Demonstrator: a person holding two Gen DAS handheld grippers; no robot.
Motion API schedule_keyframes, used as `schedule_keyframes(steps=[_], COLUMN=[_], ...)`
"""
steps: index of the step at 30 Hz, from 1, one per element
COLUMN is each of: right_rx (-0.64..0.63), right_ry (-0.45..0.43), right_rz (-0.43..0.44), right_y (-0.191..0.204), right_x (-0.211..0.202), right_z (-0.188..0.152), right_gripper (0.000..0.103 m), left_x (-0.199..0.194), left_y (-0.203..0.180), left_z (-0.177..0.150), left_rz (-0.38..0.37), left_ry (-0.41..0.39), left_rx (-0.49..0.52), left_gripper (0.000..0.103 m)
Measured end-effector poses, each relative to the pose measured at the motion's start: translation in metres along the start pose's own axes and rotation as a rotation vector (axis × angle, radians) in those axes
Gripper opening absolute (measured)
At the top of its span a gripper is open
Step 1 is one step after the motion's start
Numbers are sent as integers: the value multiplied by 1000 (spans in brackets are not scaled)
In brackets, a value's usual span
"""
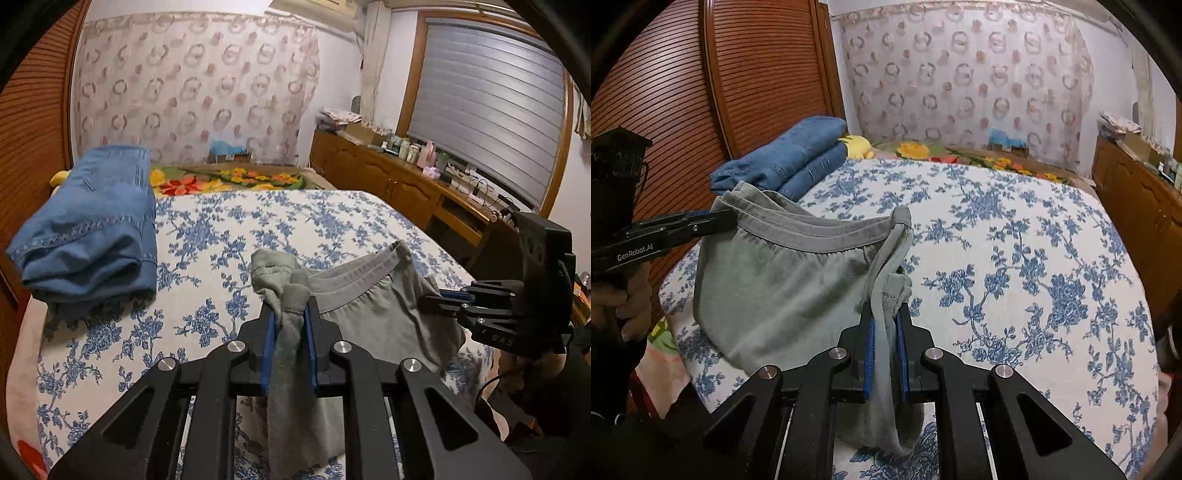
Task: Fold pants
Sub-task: 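Lift the folded grey-green pants off the bed with both tools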
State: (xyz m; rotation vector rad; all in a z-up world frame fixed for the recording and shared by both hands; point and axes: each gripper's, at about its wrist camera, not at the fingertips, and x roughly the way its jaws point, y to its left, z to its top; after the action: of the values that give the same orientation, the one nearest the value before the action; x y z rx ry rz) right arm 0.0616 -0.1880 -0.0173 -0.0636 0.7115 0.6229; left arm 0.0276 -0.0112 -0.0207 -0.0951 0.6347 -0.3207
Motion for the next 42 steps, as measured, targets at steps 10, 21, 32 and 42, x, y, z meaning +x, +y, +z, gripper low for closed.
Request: schedule_keyframes(steps=[10, 21, 32, 42], right_rx=[-17, -61, -119, -162], right_ry=[-65, -125, -160, -148], right_rz=[-5, -11, 17, 59], right_y=[3, 9, 20, 19], right_x=[-27, -54, -50, -9], right_z=[7, 23, 45, 69], right_gripper=[10, 10, 10, 10], left_x=[-17, -44, -60, -56], left_y=[-11, -21, -7, 19], left_z=[11, 29, 35, 37], left_rz=[0, 18, 63, 113], left_ry=[-55, -124, -161, -162], left_rx=[19, 51, 56, 21], left_gripper=[15, 15, 15, 15])
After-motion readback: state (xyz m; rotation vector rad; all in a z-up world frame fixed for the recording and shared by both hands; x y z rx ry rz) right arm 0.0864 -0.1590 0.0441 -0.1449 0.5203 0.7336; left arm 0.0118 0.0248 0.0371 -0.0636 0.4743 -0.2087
